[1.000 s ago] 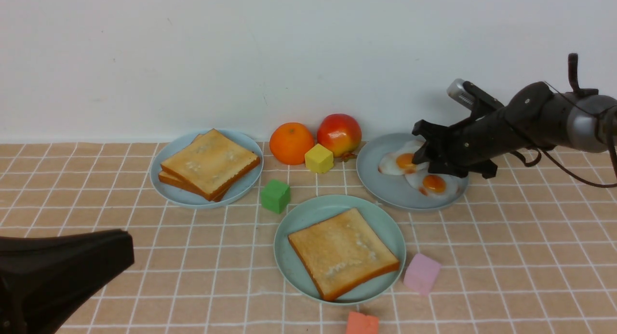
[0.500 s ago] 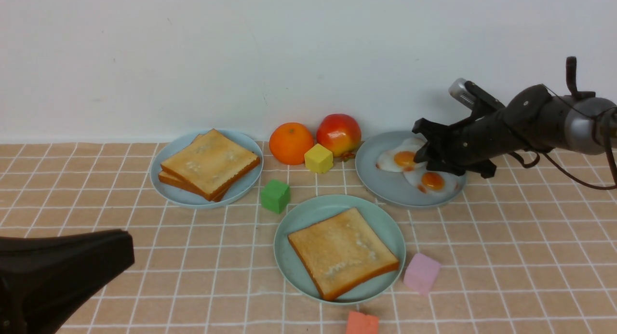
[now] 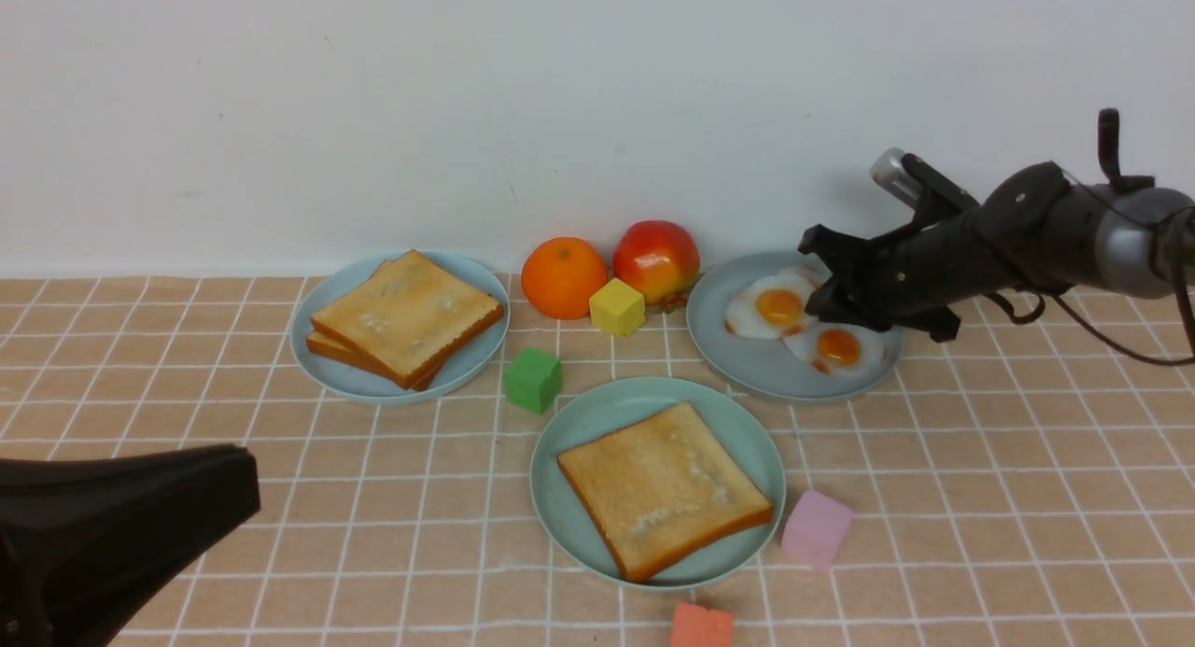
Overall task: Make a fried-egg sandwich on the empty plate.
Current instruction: Use the right arm to grab a fried egg, then use the right arm to place the fried egg on the slice of bread in the middle
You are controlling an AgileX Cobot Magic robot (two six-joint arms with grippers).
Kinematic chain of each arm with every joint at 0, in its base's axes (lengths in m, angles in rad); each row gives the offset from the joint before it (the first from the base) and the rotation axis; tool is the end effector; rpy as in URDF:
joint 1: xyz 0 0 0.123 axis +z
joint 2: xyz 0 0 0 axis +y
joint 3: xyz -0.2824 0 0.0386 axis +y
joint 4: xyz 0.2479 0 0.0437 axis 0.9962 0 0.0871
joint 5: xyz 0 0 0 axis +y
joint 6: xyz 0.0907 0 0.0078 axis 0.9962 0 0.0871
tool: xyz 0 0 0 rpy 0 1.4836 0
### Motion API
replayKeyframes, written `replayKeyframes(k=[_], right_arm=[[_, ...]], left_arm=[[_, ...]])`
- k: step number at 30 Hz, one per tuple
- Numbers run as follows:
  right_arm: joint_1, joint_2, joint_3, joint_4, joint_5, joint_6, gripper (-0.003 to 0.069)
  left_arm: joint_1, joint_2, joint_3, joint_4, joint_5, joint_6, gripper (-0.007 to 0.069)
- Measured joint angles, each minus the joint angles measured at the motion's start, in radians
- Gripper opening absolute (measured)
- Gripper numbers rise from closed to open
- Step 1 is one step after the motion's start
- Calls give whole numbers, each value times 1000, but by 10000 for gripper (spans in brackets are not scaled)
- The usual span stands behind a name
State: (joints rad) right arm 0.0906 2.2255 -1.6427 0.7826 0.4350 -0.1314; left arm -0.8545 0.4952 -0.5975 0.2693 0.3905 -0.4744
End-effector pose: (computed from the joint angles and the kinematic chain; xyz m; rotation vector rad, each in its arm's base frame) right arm 0.4887 0.0716 0.1603 0.4756 2.4011 0.6793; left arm 0.0733 -0.0701 0.3429 0.4882 1.7434 -0.6901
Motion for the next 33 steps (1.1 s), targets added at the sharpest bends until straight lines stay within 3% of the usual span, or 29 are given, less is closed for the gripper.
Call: replayKeyframes(k=[11,18,26,33], right_arm=[[0,-105,0,-56,78,-76,59],[13,-267,102,-146,263,-88,59],[163,-482,417,-72,253,-154,59],[269,-431,462,26,151,-161,59]], left_arm=[[0,0,0,12,1,0,4],[0,0,0,104,28,0,6],[0,0,0,164,47,0,8],[0,0,0,174,47,0,11]])
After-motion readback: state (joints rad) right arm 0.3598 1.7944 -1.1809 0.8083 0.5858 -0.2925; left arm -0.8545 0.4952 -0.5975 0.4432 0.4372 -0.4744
